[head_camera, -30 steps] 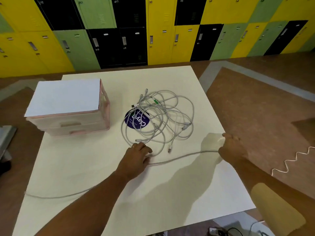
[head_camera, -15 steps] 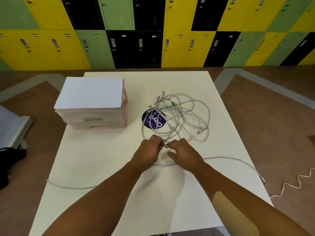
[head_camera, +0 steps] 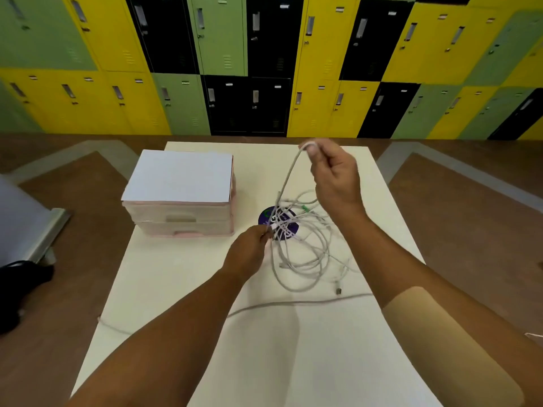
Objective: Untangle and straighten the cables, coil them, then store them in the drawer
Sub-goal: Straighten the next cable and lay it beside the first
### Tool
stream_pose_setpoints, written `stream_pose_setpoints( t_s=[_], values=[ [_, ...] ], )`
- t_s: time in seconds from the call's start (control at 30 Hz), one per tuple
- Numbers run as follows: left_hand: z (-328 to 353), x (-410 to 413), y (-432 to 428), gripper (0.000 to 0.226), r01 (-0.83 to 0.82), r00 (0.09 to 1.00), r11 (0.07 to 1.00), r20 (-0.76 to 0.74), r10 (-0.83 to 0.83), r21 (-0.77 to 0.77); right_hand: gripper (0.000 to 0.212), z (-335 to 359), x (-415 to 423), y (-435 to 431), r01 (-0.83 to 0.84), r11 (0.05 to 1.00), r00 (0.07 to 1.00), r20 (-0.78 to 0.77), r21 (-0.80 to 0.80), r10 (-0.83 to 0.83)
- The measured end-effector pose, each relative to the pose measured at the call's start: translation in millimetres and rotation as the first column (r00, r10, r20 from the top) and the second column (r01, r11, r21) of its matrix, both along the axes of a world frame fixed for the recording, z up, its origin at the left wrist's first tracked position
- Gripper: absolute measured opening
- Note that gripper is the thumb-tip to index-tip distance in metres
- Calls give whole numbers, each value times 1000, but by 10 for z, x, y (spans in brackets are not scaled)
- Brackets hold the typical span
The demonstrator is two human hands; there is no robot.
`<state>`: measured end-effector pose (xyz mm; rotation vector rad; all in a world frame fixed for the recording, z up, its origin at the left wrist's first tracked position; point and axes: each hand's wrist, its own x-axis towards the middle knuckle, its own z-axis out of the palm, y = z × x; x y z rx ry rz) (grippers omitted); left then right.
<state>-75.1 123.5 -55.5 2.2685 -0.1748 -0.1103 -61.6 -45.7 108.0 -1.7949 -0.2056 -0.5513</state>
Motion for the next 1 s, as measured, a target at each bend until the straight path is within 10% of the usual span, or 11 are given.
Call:
stream_pose_setpoints(
  t_s=[0.13,0.43,0.57,0.8,1.0],
  values=[
    [137,161,52,26,-101,995,990,-5,101,-101,23,60,40,-94,86,996,996,-12,1,-86],
    [1019,480,-30,22,-100,982,811,72,172,-576,19,-904,-134,-223,-116,947,798,-595,-300,-91],
    [1107,420,-124,20,76,994,836,103,-24,-543,47,-942,-170,6,-136,981,782,-623,-142,18],
    [952,241,-168,32,208,967,858,233,-107,-469,19,-642,142,161,-41,996,789,-609,80,81],
    [652,259,-82,72,4,1000,973,-8,-6,-230,25,-119,534,195,-49,983,879,-459,177,126]
  ],
)
